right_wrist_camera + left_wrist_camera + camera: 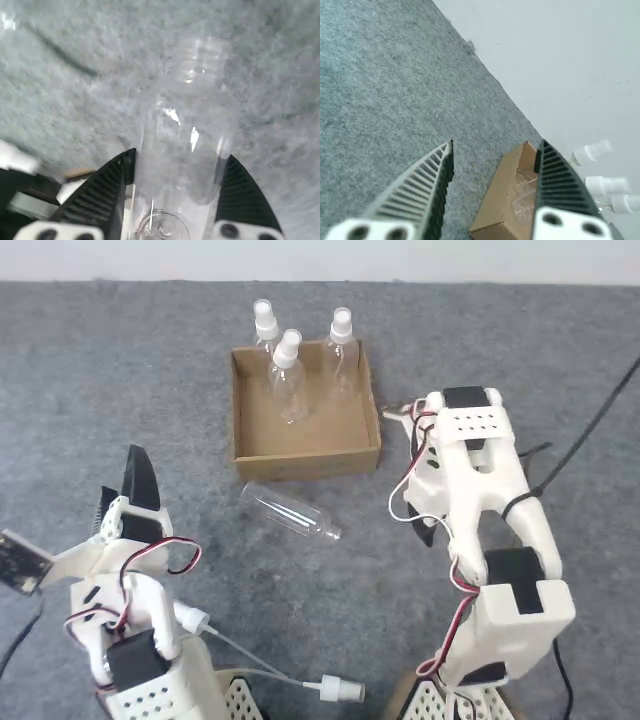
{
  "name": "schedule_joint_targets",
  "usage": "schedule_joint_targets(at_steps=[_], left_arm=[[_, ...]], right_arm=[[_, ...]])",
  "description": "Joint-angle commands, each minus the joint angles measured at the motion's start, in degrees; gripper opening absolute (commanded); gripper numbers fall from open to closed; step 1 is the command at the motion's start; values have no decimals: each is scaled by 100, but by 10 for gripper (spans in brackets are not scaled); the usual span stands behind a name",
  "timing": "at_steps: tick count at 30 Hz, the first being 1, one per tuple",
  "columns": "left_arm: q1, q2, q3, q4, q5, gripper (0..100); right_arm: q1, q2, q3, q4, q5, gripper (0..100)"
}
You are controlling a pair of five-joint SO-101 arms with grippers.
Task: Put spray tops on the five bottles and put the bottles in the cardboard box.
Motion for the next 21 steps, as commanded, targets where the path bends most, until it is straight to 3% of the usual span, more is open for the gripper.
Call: schedule_joint_targets(at_steps=[1,4,9,21], left_arm=[[-9,-105,-66,-167,-53,249],[-9,-105,-66,-167,-53,249],[0,-105,-66,-167,-53,249],[0,-105,-66,-167,-53,249]], right_arm=[[110,-444,-88,-198,712,177],[136,-444,-88,-277,730,212],[92,-444,-97,-295,747,374],[92,-409,-79,-1156,721,268]])
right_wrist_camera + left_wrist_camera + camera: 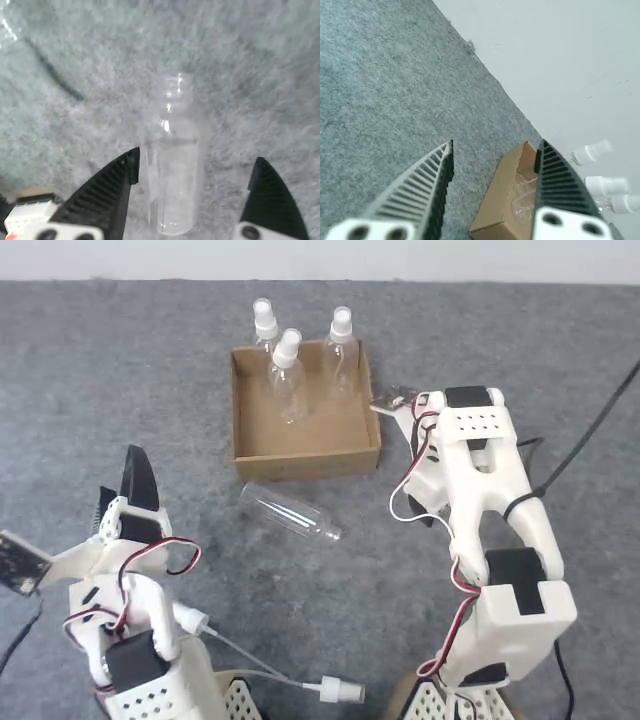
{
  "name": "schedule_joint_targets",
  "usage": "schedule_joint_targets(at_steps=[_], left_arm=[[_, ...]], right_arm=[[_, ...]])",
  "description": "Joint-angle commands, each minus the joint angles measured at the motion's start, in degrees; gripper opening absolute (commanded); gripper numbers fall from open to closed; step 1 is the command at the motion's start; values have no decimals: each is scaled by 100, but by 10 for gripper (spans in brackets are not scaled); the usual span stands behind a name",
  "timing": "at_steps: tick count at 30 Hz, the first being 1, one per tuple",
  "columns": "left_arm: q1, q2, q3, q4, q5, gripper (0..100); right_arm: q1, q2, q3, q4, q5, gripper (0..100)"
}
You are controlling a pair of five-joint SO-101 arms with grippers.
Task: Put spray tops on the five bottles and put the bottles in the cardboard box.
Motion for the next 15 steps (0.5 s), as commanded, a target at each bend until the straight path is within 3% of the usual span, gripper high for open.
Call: schedule_joint_targets(at_steps=[1,15], left_arm=[[0,-105,-66,-167,-53,249],[0,-105,-66,-167,-53,249]], right_arm=[[48,-356,-44,-251,44,259],[-145,919,-141,-426,88,232]])
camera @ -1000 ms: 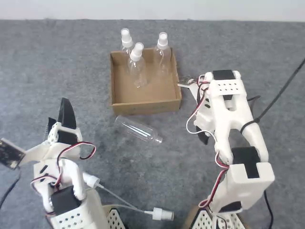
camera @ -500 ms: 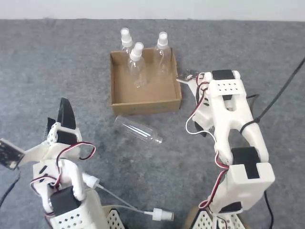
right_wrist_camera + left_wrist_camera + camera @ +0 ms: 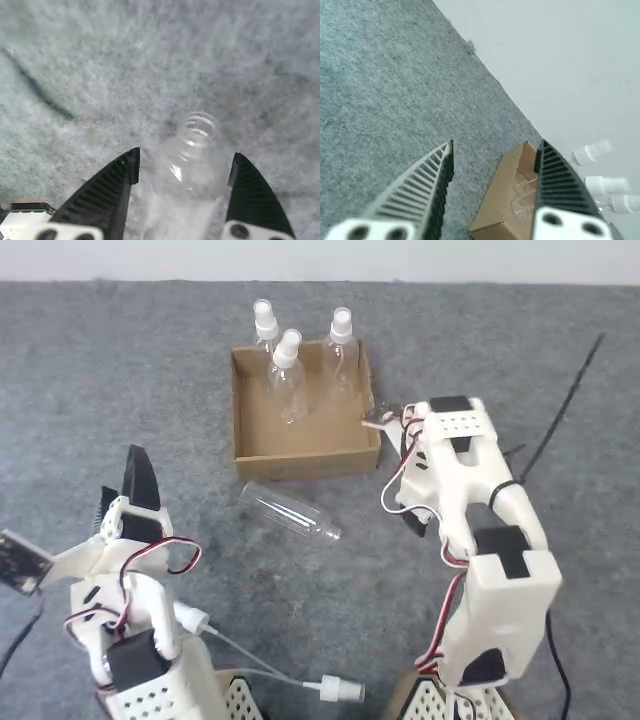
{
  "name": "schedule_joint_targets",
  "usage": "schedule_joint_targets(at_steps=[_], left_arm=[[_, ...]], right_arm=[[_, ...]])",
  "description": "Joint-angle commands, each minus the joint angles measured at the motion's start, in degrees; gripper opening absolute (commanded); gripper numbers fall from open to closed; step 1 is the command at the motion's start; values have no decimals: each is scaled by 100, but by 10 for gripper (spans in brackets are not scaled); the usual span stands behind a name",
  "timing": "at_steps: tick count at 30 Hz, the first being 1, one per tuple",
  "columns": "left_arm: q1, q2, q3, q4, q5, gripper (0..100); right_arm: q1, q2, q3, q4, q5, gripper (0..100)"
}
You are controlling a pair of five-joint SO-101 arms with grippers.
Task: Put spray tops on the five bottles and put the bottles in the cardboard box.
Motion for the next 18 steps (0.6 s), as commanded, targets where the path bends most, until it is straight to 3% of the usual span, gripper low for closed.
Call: schedule_joint_targets(at_steps=[1,18], left_arm=[[0,-105,-66,-167,-53,249],[-9,-105,-66,-167,-53,249]], right_arm=[[-22,-75,-149,-31,88,232],[374,-48,-132,31,88,233]])
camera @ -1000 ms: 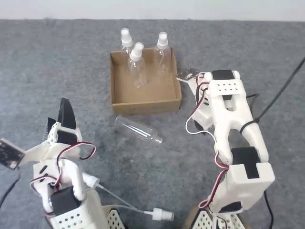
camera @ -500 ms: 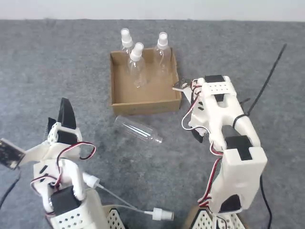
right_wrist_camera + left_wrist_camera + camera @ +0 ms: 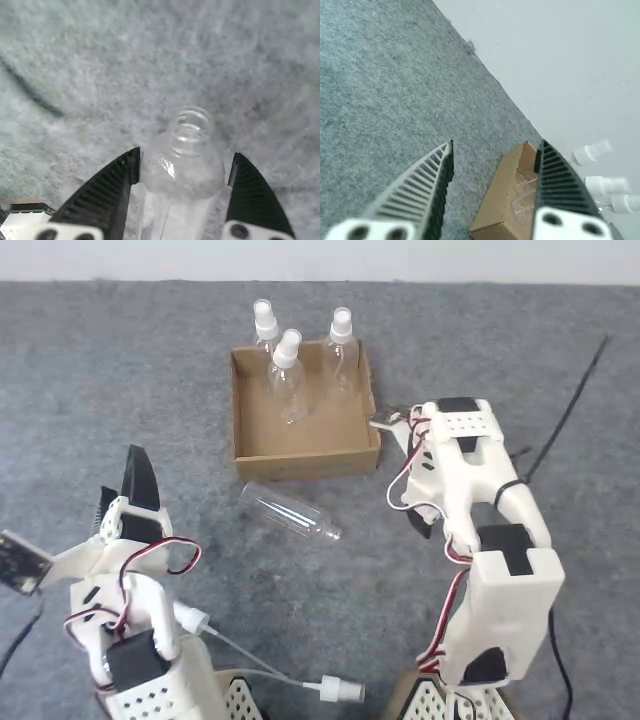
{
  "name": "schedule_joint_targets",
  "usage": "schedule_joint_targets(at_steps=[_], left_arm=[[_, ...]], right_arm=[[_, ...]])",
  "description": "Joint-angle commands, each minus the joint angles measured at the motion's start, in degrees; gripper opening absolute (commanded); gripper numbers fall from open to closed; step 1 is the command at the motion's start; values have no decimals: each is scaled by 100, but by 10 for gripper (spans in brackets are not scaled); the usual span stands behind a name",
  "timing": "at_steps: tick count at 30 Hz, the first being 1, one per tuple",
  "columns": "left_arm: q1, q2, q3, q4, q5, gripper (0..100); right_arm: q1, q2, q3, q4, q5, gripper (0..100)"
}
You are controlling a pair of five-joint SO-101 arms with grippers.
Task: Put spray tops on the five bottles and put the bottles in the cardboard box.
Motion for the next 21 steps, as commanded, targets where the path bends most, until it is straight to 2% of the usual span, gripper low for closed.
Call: schedule_joint_targets(at_steps=[1,6,10,12,21], left_arm=[[-9,-105,-66,-167,-53,249],[-9,-105,-66,-167,-53,249],[-9,-105,-66,-167,-53,249],[-9,-105,-66,-167,-53,249],[-9,-105,-66,-167,-53,249]], right_arm=[[136,-92,-132,48,88,232],[110,-92,-123,48,79,212],[127,-127,-132,48,53,69],[136,-145,-167,180,70,28],[4,-919,-501,1156,35,24]])
